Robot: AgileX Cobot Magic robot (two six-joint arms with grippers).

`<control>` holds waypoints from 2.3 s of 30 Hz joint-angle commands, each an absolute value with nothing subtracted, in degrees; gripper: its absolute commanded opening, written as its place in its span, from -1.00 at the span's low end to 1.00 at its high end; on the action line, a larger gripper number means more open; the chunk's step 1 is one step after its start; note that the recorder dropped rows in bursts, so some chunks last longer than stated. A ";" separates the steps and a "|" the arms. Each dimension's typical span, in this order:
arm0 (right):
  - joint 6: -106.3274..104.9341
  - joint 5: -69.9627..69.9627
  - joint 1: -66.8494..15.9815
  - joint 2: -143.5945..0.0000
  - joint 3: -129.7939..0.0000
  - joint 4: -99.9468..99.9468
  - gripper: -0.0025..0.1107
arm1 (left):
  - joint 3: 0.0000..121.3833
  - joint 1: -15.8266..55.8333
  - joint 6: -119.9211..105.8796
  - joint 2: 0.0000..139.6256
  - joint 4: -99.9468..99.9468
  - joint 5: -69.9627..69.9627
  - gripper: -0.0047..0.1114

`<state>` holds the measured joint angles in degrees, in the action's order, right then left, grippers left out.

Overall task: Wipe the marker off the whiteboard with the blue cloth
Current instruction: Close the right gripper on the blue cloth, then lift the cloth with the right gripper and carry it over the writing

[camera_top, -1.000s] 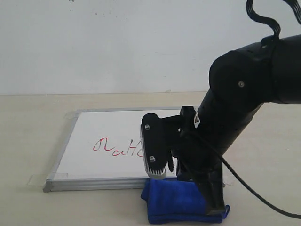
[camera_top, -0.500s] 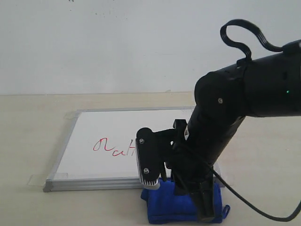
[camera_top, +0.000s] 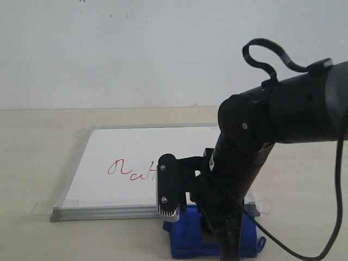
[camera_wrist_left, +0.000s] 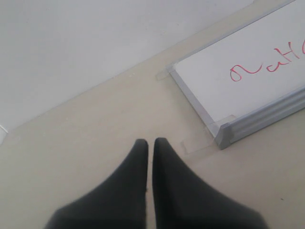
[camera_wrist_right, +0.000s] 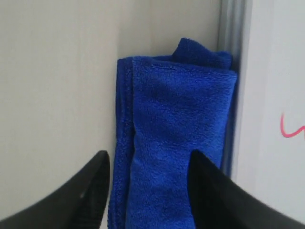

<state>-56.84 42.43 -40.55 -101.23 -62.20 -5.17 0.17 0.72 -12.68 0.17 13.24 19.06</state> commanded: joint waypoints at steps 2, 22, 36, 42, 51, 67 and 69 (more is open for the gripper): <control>-53.41 42.10 -40.55 -104.78 -62.47 0.00 -0.10 | 0.00 0.58 -12.98 0.00 13.15 18.82 -0.85; -40.57 36.06 -40.55 -109.37 -62.47 2.29 0.14 | 0.00 0.58 -12.98 0.00 13.15 18.82 -0.85; -40.07 37.97 -40.55 -109.14 -62.47 2.93 -0.96 | 0.00 0.58 -12.98 0.00 13.15 18.82 -0.85; -37.75 39.90 -40.55 -102.29 -62.98 2.93 -0.96 | 0.00 0.58 -12.98 0.00 13.15 18.82 -0.85; -22.83 27.01 -40.55 -93.12 -64.81 1.80 -0.96 | 0.00 0.58 -12.98 0.00 13.15 18.82 -0.85; -17.50 17.19 -40.55 -94.47 -66.93 -3.56 -0.96 | 0.00 0.58 -12.98 0.00 13.15 18.82 -0.85; -17.50 14.85 -40.55 -94.47 -66.93 -3.56 -0.96 | 0.00 0.58 -12.98 0.00 13.15 18.82 -0.85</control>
